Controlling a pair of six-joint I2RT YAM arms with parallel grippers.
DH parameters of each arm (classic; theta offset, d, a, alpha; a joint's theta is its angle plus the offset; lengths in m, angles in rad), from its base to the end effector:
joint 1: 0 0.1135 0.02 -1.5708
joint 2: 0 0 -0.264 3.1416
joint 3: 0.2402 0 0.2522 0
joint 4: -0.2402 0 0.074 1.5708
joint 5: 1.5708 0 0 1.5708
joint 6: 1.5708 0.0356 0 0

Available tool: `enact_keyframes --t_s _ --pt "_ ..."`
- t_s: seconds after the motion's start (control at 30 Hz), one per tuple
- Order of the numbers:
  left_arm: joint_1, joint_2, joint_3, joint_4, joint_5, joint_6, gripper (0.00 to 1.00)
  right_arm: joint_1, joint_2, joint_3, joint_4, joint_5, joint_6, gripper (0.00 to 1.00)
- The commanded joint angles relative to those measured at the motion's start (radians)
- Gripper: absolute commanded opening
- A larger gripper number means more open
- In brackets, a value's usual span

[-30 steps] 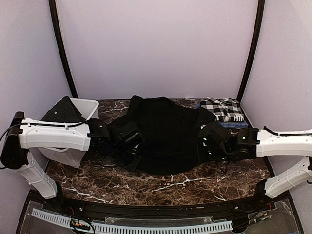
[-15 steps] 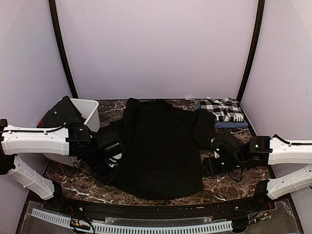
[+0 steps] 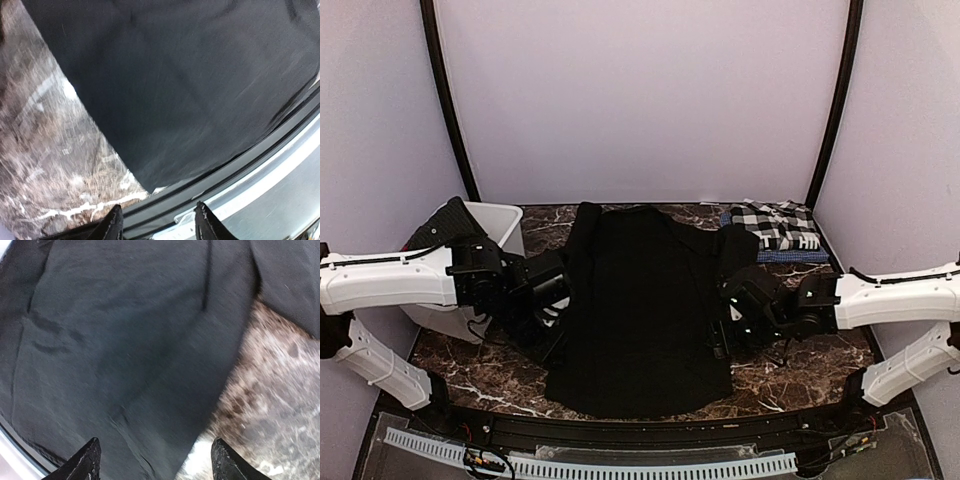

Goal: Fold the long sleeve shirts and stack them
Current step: Smooth out the crumpled shirt at the center of the board.

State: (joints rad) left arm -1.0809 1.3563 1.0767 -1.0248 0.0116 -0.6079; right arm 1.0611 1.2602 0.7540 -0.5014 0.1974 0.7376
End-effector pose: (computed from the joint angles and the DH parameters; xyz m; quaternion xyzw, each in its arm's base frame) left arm 0.1148 -0.2161 0.2558 0.2330 0.9634 -0.1031 0.0839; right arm 0.1236 0.2068 0.2065 -0.1269 0.9479 0.1576 0.2462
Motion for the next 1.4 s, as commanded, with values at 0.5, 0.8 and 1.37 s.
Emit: enact_keyframes --t_s 0.5,0.8,1.37 --pt "0.359 0.432 0.365 0.515 0.059 0.103 0.42 0.101 0.337 0.150 0.123 -0.026 -0.049 0.59" --pt "0.411 0.662 0.481 0.559 0.062 0.128 0.39 0.144 0.461 0.226 0.041 0.032 0.024 0.35" --pt "0.504 0.755 0.462 0.560 0.056 0.153 0.38 0.121 0.297 0.116 -0.085 0.090 0.151 0.00"
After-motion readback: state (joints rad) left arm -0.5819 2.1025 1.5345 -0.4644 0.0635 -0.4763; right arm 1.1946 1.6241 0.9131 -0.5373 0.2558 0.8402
